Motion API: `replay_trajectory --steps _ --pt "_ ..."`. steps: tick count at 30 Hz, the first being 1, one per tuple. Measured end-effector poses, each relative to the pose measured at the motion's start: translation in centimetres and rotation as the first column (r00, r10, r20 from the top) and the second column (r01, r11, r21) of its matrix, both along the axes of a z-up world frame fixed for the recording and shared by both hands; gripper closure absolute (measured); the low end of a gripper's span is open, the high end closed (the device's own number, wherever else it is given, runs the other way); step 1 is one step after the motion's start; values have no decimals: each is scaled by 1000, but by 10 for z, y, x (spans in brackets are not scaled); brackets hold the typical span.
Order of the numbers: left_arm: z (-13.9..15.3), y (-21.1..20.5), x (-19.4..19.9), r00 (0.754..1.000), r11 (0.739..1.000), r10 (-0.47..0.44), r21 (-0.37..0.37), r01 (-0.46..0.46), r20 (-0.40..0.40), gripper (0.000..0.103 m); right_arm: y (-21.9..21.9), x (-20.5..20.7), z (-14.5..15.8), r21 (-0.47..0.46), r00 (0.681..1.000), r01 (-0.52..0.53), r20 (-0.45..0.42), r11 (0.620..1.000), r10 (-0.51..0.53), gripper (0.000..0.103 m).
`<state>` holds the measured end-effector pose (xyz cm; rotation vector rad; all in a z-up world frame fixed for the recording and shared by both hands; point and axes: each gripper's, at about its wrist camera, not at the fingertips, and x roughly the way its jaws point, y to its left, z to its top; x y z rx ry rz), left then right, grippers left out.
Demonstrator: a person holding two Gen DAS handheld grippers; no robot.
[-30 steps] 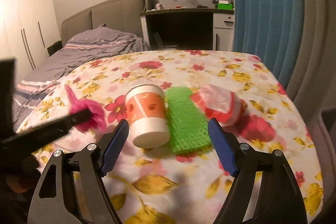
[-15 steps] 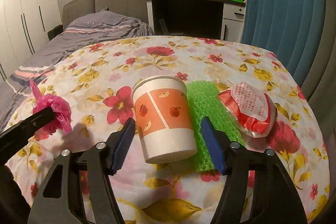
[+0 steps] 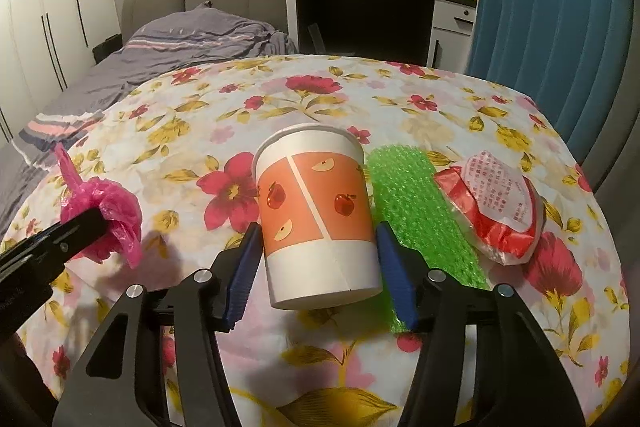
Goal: Collect trash
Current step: 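Grasp the pink plastic bag with the left tool while the right tool grasps an orange cup, then lift the pink bag and orange cup and carry them over the grey bin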
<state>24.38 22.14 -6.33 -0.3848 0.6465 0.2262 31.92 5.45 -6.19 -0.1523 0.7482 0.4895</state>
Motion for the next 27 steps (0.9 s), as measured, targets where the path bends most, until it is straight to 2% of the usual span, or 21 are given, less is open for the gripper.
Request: replay_trajectory --steps 6,14,21,27 --pt "-4 -2 3 1000 1000 2 6 -2 -9 72 -17 -15 14 36 1000 12 16 999 -13 47" --pt "0 -13 -3 1000 1000 -24 -17 24 -9 72 -62 -57 45 87 996 38 82 996 -45 47" --pt "22 -54 -19 996 996 -87 -6 88 24 72 -111 -88 72 144 987 79 130 986 -98 47" --pt "48 -101 -32 983 985 -172 17 171 70 72 -150 -113 85 175 977 120 154 977 -147 47"
